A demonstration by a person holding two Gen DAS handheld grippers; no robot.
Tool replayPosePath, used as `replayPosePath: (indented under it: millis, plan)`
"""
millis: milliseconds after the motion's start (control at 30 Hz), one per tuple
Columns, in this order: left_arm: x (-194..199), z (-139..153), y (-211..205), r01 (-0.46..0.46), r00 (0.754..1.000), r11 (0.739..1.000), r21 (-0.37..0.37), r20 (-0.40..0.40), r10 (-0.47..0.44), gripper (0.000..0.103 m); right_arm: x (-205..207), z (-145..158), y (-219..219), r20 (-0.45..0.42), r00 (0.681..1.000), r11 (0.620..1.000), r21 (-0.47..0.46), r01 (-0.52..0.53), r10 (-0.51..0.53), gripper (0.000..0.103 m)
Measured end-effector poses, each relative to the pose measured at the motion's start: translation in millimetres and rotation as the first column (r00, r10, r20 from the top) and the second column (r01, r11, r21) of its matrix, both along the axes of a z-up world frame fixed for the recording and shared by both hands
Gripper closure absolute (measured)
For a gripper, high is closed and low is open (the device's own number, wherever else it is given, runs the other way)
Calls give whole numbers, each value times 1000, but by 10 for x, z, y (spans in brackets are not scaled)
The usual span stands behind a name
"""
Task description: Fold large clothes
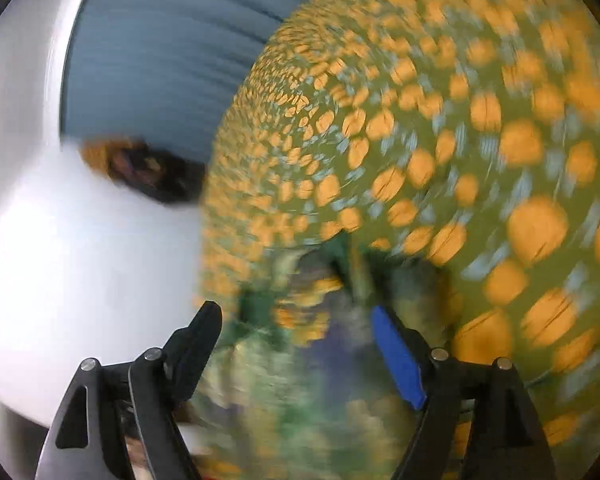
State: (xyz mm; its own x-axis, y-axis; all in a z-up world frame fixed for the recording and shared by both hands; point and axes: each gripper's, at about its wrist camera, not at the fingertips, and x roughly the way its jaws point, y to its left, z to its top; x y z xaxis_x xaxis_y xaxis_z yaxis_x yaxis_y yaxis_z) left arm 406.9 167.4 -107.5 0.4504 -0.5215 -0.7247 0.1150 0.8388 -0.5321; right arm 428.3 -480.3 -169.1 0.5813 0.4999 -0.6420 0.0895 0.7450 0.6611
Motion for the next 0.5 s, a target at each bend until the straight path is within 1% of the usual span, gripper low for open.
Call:
replayPosePath:
  millis: [33,67,100,133,200,233,267,300,333,367,433,500]
  plan:
    - [71,-134,-92,19,999,999,33,-38,-18,6,24,-3,126,-6,999,994,-93,-53,53,24]
    - [153,-259,-181,18,998,997,78,-69,-13,6,63,-40,267,-24,995,979,-178,-104,101,24]
    - [218,-340,-241,9,996,993,116,-84,1,7,107,-74,388,-39,991,960,-244,-137,132,24]
    - [313,-432,-315,-3,996,988,153,-93,18,14,150,-114,522,-47,987,940,-301,-163,156,24]
    - [452,-561,-406,-27,993,983,181,-112,48,24,206,-190,679,-56,985,913,-371,-173,163,24]
    - [514,-622,-450,-36,989,982,188,-131,61,33,234,-207,733,-64,986,905,-392,-166,153,24]
    - [549,-660,-472,-38,988,980,195,-138,66,45,261,-232,794,-69,986,900,-405,-164,149,26]
    - [567,-680,-493,-42,987,974,221,-142,75,79,284,-243,864,-77,984,890,-420,-177,159,45]
    - [573,-693,-509,-48,985,966,253,-148,88,87,272,-235,893,-87,983,875,-448,-185,163,78]
    - [559,-677,-504,-60,984,963,264,-144,101,91,272,-214,958,-96,983,841,-509,-182,155,88]
    - [512,-551,-479,-83,987,956,281,-111,118,95,195,-115,997,-75,986,814,-556,-165,148,90]
    - [469,-342,-438,-119,988,951,285,-59,141,95,156,83,1029,-13,990,787,-605,-118,138,91]
